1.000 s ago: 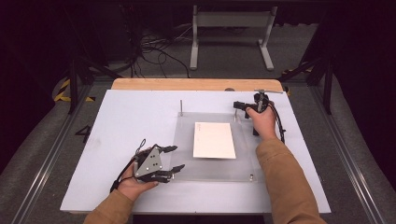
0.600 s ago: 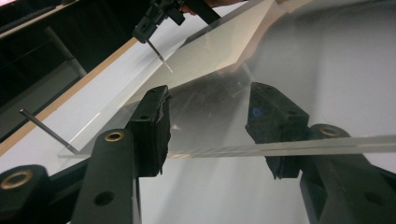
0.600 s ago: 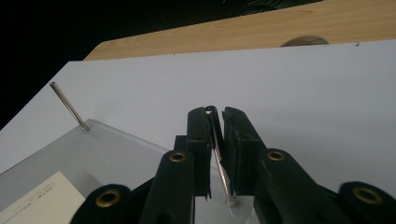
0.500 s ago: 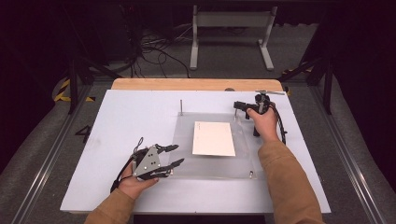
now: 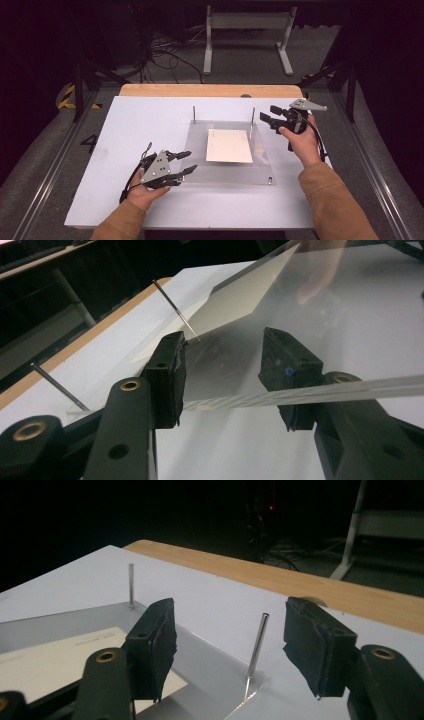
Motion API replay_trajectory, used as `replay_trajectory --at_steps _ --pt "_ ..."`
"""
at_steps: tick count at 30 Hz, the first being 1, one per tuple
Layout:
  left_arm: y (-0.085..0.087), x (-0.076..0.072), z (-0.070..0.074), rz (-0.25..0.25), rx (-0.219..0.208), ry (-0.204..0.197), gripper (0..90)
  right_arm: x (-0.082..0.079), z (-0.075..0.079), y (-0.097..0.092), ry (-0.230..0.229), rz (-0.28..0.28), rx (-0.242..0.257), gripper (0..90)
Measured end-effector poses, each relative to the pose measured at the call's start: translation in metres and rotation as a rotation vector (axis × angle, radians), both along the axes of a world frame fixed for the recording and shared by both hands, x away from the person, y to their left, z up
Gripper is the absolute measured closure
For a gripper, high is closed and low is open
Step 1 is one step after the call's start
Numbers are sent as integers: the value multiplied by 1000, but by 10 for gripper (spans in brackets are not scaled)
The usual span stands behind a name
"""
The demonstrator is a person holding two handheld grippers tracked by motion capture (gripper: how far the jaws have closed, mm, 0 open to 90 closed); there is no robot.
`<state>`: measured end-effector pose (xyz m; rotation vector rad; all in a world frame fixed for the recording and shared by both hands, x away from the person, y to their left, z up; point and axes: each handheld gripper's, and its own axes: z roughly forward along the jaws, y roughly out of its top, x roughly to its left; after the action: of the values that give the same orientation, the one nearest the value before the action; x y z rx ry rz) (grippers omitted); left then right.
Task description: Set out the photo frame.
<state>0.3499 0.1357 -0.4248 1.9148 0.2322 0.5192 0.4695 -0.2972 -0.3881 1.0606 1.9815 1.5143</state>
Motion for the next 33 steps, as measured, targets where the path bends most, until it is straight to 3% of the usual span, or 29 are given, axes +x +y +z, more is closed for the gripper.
replay_trajectory --at_steps 6,11,16,25,31,32,33 --pt "1 2 3 -1 -5 16 521 -39 8 -12 -88 30 -9 381" --pt "1 4 6 -7 -19 35 516 -64 8 -20 -123 54 -5 405" --pt "1 6 9 -4 -27 42 516 -80 4 -26 -125 76 -38 422" --pt "1 9 13 -1 -39 55 516 -110 -1 -32 -192 136 -67 397" --pt "1 9 15 4 -42 61 517 -121 -5 -32 -174 177 -112 365" --pt "1 10 17 2 -37 64 517 -125 -7 -30 -170 197 -147 362" --pt "1 10 17 2 -37 64 517 -125 -7 -30 -170 197 -147 362"
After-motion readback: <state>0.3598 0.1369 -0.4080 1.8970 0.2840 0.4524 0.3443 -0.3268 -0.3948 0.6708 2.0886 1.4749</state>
